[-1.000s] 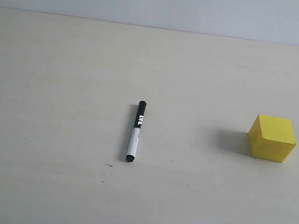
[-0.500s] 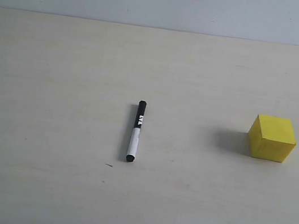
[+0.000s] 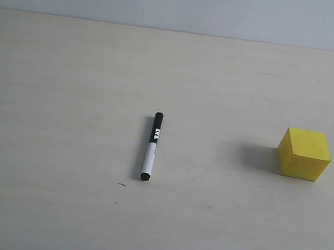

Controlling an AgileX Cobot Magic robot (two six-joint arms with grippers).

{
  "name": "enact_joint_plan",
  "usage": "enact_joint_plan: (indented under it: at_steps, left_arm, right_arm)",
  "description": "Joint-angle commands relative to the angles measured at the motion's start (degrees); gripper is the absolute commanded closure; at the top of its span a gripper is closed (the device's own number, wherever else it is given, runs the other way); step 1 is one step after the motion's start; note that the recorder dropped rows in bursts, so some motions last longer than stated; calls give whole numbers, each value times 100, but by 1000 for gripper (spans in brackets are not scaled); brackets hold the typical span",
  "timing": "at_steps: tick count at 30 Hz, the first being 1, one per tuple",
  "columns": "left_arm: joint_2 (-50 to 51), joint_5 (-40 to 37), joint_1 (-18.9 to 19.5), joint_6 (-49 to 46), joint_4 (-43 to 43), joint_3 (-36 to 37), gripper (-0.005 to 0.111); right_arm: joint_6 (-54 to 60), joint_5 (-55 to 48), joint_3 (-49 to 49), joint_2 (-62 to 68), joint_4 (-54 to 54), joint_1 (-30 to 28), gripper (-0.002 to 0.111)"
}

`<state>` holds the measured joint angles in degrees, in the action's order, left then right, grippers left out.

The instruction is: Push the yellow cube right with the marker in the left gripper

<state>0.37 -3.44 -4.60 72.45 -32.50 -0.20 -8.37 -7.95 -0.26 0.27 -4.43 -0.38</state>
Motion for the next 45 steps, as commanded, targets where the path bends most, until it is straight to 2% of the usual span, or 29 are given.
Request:
enact_joint_plan:
  at_steps: [1, 3, 5, 7, 9, 29, 35, 41, 45]
  left_arm:
    - [-37, -92, 8, -566, 9, 20, 107]
    - [-37, -267, 8, -2043, 565, 20, 107]
    - [-37, -463, 8, -4432, 1579, 20, 107]
    - [-37, -583, 8, -6166, 2420, 20, 107]
    - [-37, -734, 8, -6937, 2720, 20, 107]
    - [-37, -888, 82, -7076, 2867, 20, 107]
    - [-37, -1015, 318, -7076, 3032, 20, 107]
    - [-37, -1015, 349, -7055, 3032, 20, 107]
    - [-37, -688, 349, -7055, 3032, 20, 107]
  right_arm:
    - [25, 27, 26, -27, -9, 5, 108]
    - [14, 27, 26, -27, -9, 5, 108]
    - [14, 27, 26, -27, -9, 5, 108]
    - [14, 27, 26, -27, -9, 5, 108]
    - [14, 27, 26, -27, -9, 5, 108]
    - [27, 27, 26, -27, -9, 5, 108]
    - [15, 27, 26, -27, -9, 5, 108]
    - [15, 27, 26, -27, -9, 5, 108]
    - [15, 27, 26, -27, -9, 5, 108]
